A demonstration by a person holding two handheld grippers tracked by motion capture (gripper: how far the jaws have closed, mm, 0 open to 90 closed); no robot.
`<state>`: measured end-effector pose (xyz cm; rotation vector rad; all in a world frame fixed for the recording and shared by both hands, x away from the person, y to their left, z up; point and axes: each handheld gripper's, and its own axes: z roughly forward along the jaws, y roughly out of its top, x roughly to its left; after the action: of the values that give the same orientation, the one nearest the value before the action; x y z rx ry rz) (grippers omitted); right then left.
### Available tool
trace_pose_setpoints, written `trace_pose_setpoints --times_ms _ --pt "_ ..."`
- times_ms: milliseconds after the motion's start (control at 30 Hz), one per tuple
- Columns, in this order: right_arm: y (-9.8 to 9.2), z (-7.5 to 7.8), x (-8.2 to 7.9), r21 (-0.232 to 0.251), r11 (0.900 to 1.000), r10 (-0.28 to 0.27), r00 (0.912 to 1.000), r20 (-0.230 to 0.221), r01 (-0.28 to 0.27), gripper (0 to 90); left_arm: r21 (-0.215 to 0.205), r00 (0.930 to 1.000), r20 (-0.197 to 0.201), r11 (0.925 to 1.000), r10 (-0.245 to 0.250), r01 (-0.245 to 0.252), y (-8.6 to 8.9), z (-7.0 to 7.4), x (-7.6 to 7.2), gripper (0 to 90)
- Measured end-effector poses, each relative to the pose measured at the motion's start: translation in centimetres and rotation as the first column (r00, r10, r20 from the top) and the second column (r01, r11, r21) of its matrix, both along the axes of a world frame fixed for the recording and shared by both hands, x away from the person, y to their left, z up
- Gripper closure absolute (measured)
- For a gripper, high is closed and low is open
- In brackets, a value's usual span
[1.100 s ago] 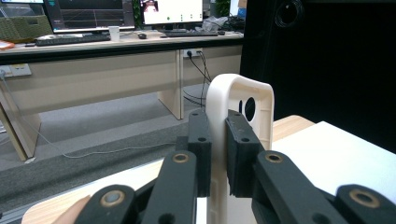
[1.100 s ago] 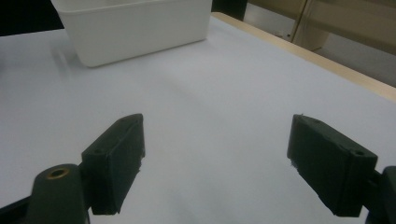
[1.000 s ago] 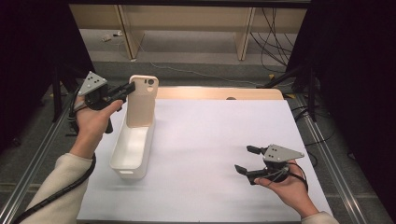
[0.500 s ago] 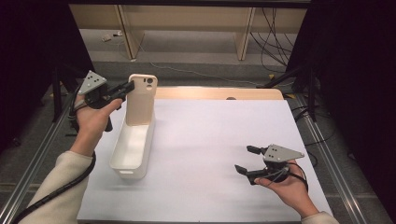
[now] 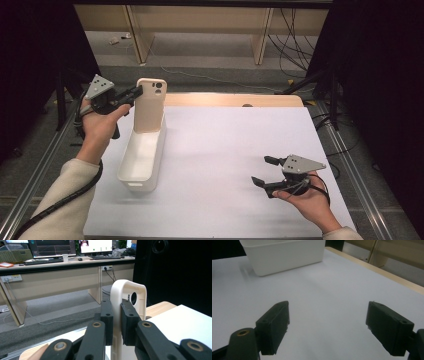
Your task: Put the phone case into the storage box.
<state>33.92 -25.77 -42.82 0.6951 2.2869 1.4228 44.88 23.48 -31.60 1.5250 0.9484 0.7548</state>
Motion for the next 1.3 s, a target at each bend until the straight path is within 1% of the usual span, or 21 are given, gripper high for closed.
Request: trace_pose_setpoints --times_ms 467,667,1033,1300 --pt "0.0 0.0 0.0 0.000 1.000 0.001 1.0000 -0.002 -0.001 20.3 0.010 0.9999 -0.004 0.9999 0.012 -0.012 0.4 -0.3 0.8 81.9" --pt "0.0 0.0 0.0 -0.001 1.000 0.002 1.0000 0.000 -0.002 20.2 0.007 0.9999 -0.005 0.9999 0.015 -0.015 0.4 -0.4 1.1 81.9" --pt "0.0 0.0 0.0 0.000 1.000 0.002 1.0000 -0.002 -0.002 20.2 0.009 0.9995 -0.020 0.9997 0.025 -0.025 0.6 -0.8 1.6 81.9" --pt "0.0 -0.1 0.0 0.000 1.000 0.001 1.0000 -0.004 -0.001 20.2 0.008 0.9993 -0.024 0.9996 0.028 -0.028 0.7 -1.0 2.1 81.9"
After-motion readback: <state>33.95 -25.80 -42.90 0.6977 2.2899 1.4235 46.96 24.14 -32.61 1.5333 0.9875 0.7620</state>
